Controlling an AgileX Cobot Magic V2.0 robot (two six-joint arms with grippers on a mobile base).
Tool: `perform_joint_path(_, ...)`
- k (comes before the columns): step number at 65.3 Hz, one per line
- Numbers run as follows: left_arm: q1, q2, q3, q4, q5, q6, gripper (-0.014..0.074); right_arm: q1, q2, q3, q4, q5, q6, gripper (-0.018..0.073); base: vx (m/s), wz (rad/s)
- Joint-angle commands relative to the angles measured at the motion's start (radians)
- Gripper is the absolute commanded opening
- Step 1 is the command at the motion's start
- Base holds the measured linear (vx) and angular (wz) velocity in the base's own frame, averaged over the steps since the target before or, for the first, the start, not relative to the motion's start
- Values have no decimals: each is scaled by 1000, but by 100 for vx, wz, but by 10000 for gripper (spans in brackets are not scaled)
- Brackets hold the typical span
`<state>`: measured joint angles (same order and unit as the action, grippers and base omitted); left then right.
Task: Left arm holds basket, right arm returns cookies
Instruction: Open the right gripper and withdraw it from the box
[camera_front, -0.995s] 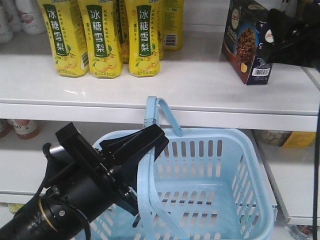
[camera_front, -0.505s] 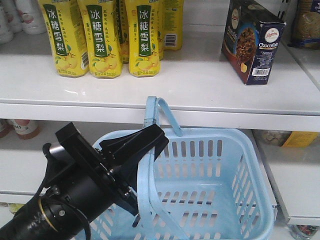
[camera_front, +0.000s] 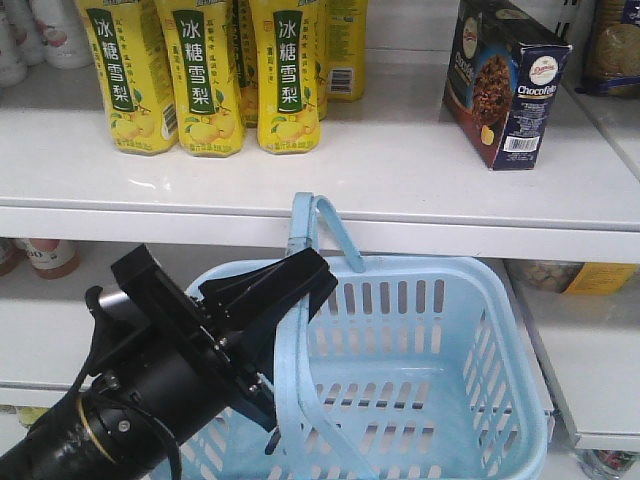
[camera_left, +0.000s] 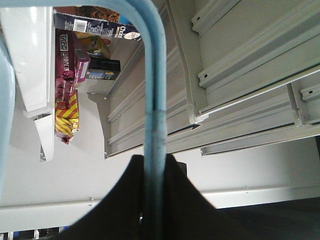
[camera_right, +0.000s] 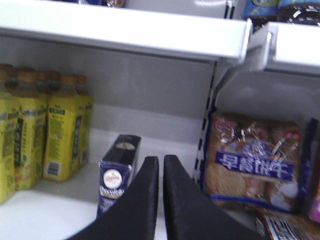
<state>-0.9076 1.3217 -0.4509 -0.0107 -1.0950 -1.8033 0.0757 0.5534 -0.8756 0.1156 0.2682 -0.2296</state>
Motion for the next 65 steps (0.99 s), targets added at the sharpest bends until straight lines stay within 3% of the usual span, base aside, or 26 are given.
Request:
perform_joint_path(1, 2, -31, -29, -34, -141, 12, -3, -11, -13, -30, -63, -2, 57, -6, 0, 0)
perform_joint_path(36, 2, -31, -29, -34, -141, 12, -3, -65, -271, 326, -86, -30, 73, -6, 0, 0)
perform_joint_path(65, 2, -31, -29, -34, -141, 12, -3, -65, -280, 341, -84, 13, 74, -6, 0, 0)
